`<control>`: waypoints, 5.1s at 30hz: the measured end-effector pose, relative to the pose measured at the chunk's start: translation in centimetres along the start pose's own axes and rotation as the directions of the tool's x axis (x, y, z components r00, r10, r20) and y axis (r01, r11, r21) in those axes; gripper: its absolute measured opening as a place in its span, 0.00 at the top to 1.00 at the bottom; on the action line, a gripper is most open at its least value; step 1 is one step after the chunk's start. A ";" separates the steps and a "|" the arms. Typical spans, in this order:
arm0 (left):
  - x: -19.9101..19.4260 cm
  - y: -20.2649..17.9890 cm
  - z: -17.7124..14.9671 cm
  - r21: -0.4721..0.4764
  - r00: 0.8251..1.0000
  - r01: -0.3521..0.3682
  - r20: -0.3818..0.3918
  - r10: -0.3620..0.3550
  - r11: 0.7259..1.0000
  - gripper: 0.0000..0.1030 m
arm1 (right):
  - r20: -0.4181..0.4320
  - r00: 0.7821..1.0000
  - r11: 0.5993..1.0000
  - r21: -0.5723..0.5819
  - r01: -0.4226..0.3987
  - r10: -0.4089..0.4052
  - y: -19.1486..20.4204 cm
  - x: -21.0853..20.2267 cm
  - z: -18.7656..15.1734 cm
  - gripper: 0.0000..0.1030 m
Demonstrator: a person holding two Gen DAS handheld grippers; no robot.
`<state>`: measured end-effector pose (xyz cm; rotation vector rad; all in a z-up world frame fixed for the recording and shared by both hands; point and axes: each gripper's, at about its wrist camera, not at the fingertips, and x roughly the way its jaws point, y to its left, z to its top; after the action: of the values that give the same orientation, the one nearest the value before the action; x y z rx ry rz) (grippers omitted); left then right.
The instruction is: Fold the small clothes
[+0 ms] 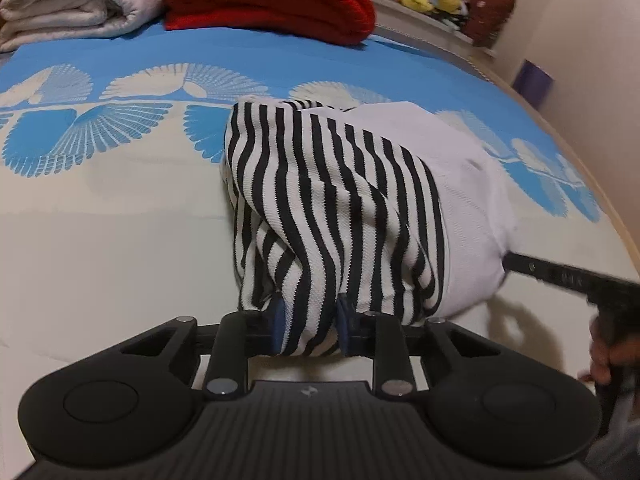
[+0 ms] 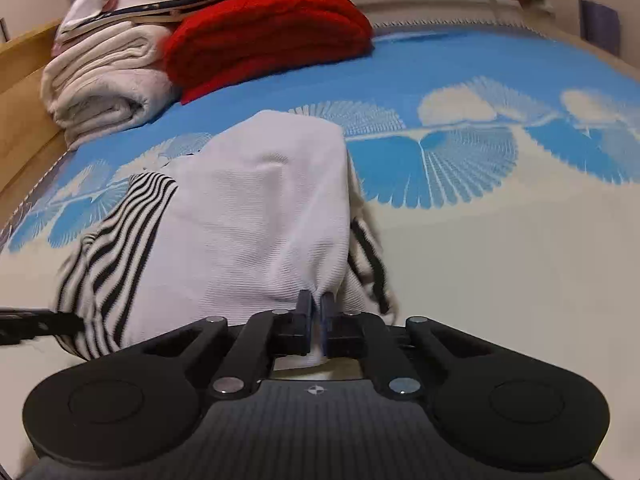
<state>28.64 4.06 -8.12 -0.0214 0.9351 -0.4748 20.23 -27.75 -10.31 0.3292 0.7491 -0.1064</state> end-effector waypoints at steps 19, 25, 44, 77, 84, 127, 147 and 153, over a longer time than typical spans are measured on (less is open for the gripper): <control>2.1 -0.6 -4.3 0.248 0.998 -0.054 -0.015 0.060 0.967 0.38 | 0.015 1.000 1.000 -0.015 -0.004 0.004 -0.5 -1.1 -0.3 0.43; 3.0 1.2 -4.1 0.184 0.994 -0.076 -0.064 0.089 0.980 0.92 | -0.022 0.999 0.998 -0.045 -0.034 0.033 -0.3 1.1 -0.6 0.96; 6.2 0.1 -1.7 0.095 0.979 -0.180 -0.077 0.188 0.979 0.19 | -0.133 0.991 0.985 -0.173 -0.029 0.006 2.3 3.2 -2.5 0.45; -9.8 -4.9 -12.1 -0.066 0.939 -0.281 0.186 0.288 0.958 0.00 | 0.345 0.938 0.911 -0.370 0.181 -0.046 8.7 -13.2 -12.5 0.09; -9.7 -5.7 -12.5 0.016 0.917 -0.341 0.225 0.329 0.940 0.00 | 0.311 0.946 0.914 -0.352 0.202 -0.089 8.3 -11.8 -12.5 0.09; -8.1 -6.2 -12.0 0.045 0.914 -0.373 0.188 0.359 0.927 0.00 | 0.276 0.955 0.886 -0.411 0.216 -0.104 8.1 -10.7 -12.9 0.09; -7.7 -6.2 -12.2 0.060 0.915 -0.379 0.172 0.365 0.923 0.00 | 0.273 0.957 0.883 -0.418 0.214 -0.102 8.0 -10.7 -13.0 0.09; -7.6 -6.3 -12.2 0.057 0.914 -0.382 0.171 0.368 0.922 0.00 | 0.271 0.957 0.881 -0.423 0.211 -0.099 8.0 -10.7 -13.0 0.09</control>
<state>13.00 3.73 -8.21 0.1977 0.7380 -0.1531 5.63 -16.14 -9.82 -0.1877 0.5344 -0.1203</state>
